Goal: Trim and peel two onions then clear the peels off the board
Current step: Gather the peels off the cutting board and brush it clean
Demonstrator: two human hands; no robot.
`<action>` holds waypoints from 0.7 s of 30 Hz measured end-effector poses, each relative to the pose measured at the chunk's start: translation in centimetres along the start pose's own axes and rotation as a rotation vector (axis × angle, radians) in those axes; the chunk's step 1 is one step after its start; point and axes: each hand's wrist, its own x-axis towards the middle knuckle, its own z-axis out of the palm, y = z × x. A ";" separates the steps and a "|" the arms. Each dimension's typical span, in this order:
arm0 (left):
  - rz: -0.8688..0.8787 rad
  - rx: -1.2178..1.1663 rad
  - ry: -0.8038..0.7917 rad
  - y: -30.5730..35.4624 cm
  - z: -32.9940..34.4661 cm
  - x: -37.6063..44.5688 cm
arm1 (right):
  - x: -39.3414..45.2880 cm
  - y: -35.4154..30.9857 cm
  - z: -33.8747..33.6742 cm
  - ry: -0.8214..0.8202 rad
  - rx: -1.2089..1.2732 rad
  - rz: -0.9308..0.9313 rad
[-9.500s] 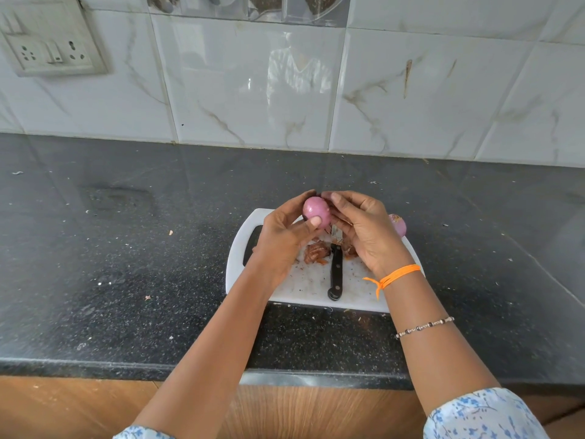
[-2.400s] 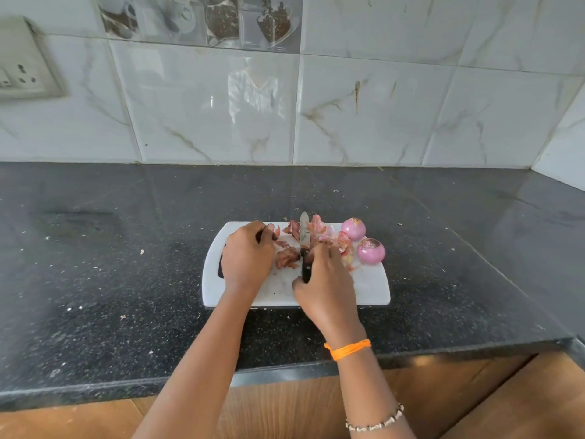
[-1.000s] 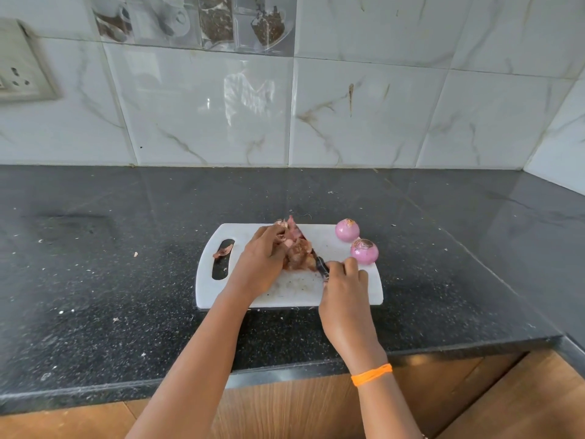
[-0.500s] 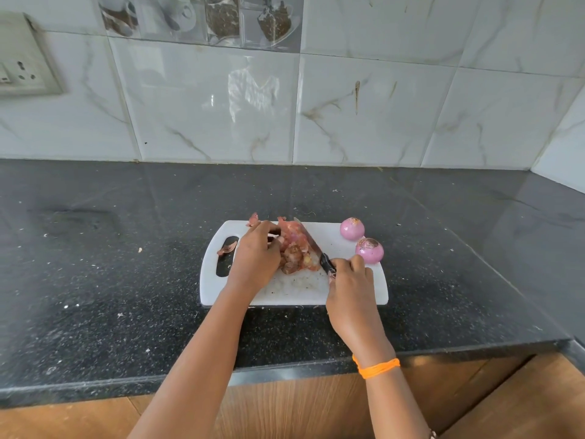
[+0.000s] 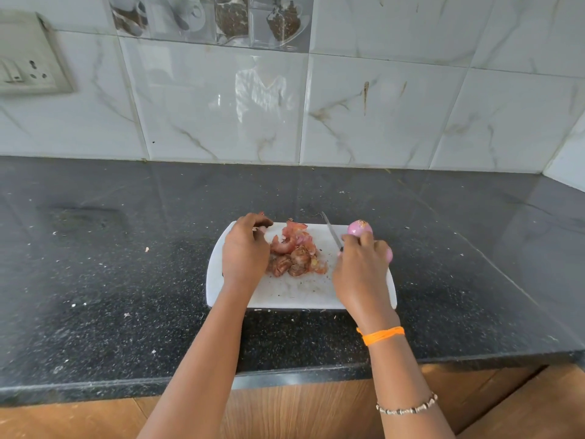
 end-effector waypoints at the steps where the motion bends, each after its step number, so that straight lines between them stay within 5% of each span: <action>1: -0.017 0.007 0.029 -0.2 -0.2 0.1 | 0.5 -0.7 -0.3 -0.010 0.044 -0.051; 11: -0.141 0.086 -0.168 -0.9 -0.5 1.1 | 9.0 -4.8 3.5 -0.484 0.302 -0.146; 17: -0.117 0.084 -0.374 0.0 0.4 1.0 | 8.5 -4.1 3.8 -0.579 0.482 -0.247; 21: -0.071 0.133 -0.311 0.2 0.3 0.5 | 8.0 -3.0 3.2 -0.686 0.501 -0.299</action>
